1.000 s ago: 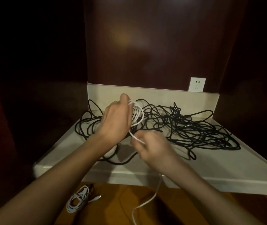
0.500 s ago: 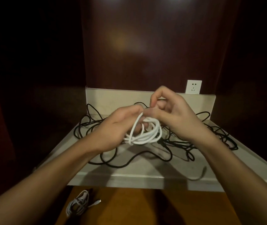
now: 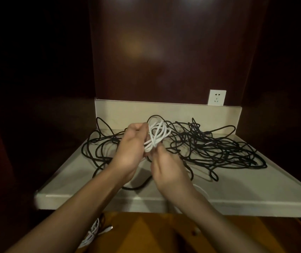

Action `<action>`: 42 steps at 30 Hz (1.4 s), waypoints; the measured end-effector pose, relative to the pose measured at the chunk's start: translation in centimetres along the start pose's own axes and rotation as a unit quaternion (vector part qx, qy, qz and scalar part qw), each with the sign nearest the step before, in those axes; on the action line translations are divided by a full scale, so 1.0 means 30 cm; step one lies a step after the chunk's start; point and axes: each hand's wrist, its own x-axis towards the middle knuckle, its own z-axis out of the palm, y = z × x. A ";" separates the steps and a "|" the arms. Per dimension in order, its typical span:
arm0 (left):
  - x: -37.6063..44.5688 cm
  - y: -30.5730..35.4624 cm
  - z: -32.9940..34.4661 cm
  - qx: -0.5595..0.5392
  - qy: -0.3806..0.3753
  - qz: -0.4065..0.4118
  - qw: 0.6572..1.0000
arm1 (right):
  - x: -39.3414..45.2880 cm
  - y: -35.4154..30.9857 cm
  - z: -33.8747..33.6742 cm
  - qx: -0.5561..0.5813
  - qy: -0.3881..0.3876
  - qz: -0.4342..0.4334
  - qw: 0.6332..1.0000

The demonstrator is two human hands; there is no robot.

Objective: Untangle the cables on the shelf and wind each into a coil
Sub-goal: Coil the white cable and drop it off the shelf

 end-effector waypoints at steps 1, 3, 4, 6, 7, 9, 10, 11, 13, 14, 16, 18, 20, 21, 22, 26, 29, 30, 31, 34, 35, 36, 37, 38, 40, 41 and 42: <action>0.011 -0.015 -0.006 0.051 0.020 0.024 0.998 | -0.006 -0.014 0.000 0.011 -0.009 0.001 1.000; 0.030 -0.034 -0.024 0.141 0.048 0.086 0.985 | -0.019 -0.040 -0.005 0.043 -0.019 -0.005 0.999; 0.038 -0.041 -0.034 0.186 0.053 0.128 0.973 | -0.022 -0.047 -0.008 0.052 -0.017 -0.012 0.998; 0.050 -0.055 -0.056 0.268 0.057 0.203 0.940 | -0.022 -0.046 -0.014 0.052 -0.013 -0.027 0.998; 0.054 -0.058 -0.063 0.300 0.061 0.227 0.924 | -0.020 -0.042 -0.018 0.048 -0.010 -0.033 0.998; 0.064 -0.065 -0.081 0.371 0.073 0.278 0.883 | -0.018 -0.028 -0.023 0.044 -0.005 -0.037 0.998; 0.064 -0.066 -0.087 0.403 0.081 0.302 0.860 | -0.018 -0.024 -0.023 0.042 -0.006 -0.034 0.999; 0.067 -0.067 -0.095 0.431 0.090 0.320 0.839 | -0.021 -0.022 -0.024 0.037 -0.012 -0.028 0.999; 0.075 -0.070 -0.115 0.477 0.110 0.350 0.798 | -0.033 -0.027 -0.028 0.016 -0.038 -0.021 0.999; 0.079 -0.072 -0.124 0.498 0.118 0.361 0.779 | -0.040 -0.034 -0.034 0.003 -0.050 -0.024 0.998; 0.083 -0.070 -0.142 0.526 0.117 0.380 0.752 | -0.046 -0.051 -0.055 -0.031 -0.053 -0.061 0.996; 0.082 -0.066 -0.157 0.539 0.086 0.407 0.732 | -0.033 -0.057 -0.087 -0.042 -0.056 -0.111 0.991; 0.080 -0.050 -0.168 0.547 0.039 0.431 0.717 | 0.000 -0.040 -0.131 -0.039 -0.076 -0.143 0.986; 0.082 -0.041 -0.175 0.542 0.007 0.432 0.721 | 0.021 -0.028 -0.155 -0.032 -0.086 -0.150 0.985; 0.081 -0.029 -0.180 0.528 -0.029 0.427 0.734 | 0.042 -0.014 -0.178 -0.015 -0.087 -0.156 0.984; 0.059 0.008 -0.183 0.479 -0.161 0.400 0.764 | 0.090 0.015 -0.235 0.081 -0.073 -0.167 0.980; 0.020 0.029 -0.157 0.391 -0.237 0.351 0.817 | 0.102 0.013 -0.244 0.179 -0.043 -0.153 0.971; 0.011 0.036 -0.151 0.346 -0.244 0.328 0.844 | 0.101 0.010 -0.240 0.217 -0.045 -0.149 0.964; 0.003 0.042 -0.146 0.305 -0.247 0.305 0.868 | 0.102 0.010 -0.233 0.258 -0.055 -0.143 0.954; -0.024 0.042 -0.124 0.202 -0.257 0.240 0.914 | 0.111 0.022 -0.212 0.379 -0.072 -0.093 0.918; -0.033 0.040 -0.113 0.176 -0.257 0.223 0.924 | 0.111 0.026 -0.206 0.402 -0.073 -0.082 0.909; -0.039 0.038 -0.104 0.149 -0.252 0.204 0.934 | 0.110 0.029 -0.199 0.412 -0.071 -0.076 0.905; -0.042 0.035 -0.099 0.119 -0.246 0.184 0.944 | 0.107 0.029 -0.193 0.413 -0.064 -0.072 0.906; -0.042 0.031 -0.097 0.088 -0.239 0.162 0.953 | 0.102 0.026 -0.185 0.412 -0.056 -0.069 0.907; -0.041 0.017 -0.093 0.027 -0.228 0.112 0.967 | 0.087 0.025 -0.163 0.413 -0.040 -0.060 0.908; -0.037 0.007 -0.091 -0.008 -0.218 0.084 0.972 | 0.078 0.023 -0.150 0.418 -0.035 -0.053 0.906; -0.035 0.003 -0.087 -0.050 -0.203 0.055 0.976 | 0.073 0.024 -0.130 0.424 -0.029 -0.040 0.904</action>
